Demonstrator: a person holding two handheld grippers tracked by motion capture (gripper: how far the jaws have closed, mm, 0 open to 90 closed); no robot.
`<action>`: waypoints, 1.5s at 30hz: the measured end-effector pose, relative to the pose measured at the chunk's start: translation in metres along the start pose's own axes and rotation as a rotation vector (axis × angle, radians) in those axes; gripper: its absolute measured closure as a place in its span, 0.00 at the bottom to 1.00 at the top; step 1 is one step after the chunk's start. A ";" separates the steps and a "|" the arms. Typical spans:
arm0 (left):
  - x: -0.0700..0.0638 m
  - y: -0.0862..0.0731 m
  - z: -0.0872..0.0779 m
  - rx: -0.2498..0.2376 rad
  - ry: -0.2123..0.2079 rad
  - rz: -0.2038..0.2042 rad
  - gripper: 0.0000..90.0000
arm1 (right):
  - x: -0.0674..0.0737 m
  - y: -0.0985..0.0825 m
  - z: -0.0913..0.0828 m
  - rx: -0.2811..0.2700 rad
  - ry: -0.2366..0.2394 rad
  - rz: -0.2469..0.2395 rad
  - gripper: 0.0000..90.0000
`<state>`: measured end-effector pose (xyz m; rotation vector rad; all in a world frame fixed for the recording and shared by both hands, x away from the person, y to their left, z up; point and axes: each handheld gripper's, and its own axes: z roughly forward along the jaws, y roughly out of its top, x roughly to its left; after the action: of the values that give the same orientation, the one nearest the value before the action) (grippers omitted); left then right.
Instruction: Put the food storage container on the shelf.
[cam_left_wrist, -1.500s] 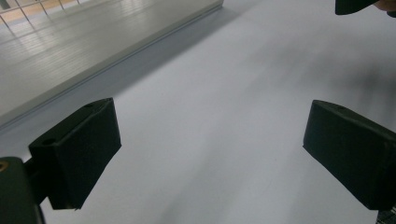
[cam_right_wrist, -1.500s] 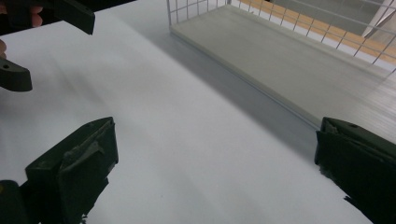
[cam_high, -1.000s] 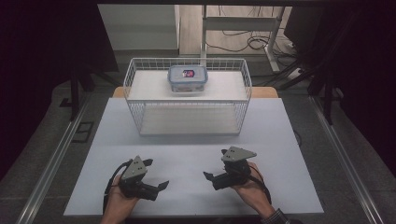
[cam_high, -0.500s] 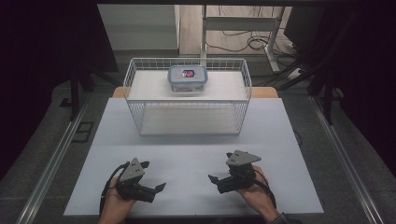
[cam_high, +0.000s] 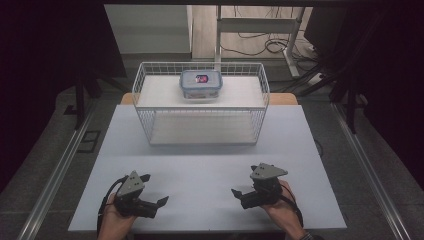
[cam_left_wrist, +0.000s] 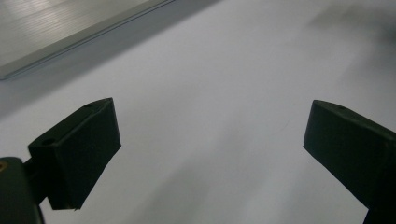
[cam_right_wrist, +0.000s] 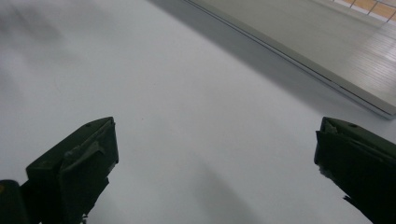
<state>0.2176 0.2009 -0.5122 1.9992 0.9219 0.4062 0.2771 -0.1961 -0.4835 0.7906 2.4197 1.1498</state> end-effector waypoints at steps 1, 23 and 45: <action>0.001 -0.001 -0.001 0.000 0.003 0.000 0.04 | -0.001 -0.001 -0.001 0.001 -0.003 0.002 0.00; 0.014 -0.022 -0.029 0.001 0.074 -0.050 0.04 | -0.026 -0.028 -0.032 -0.004 -0.115 0.071 0.00; 0.028 -0.054 -0.042 0.090 0.136 -0.132 0.00 | -0.042 -0.067 -0.053 0.070 -0.190 0.147 0.00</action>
<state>0.1868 0.2645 -0.5348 1.9971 1.1690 0.4367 0.2596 -0.2878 -0.5010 1.0642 2.2870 0.9958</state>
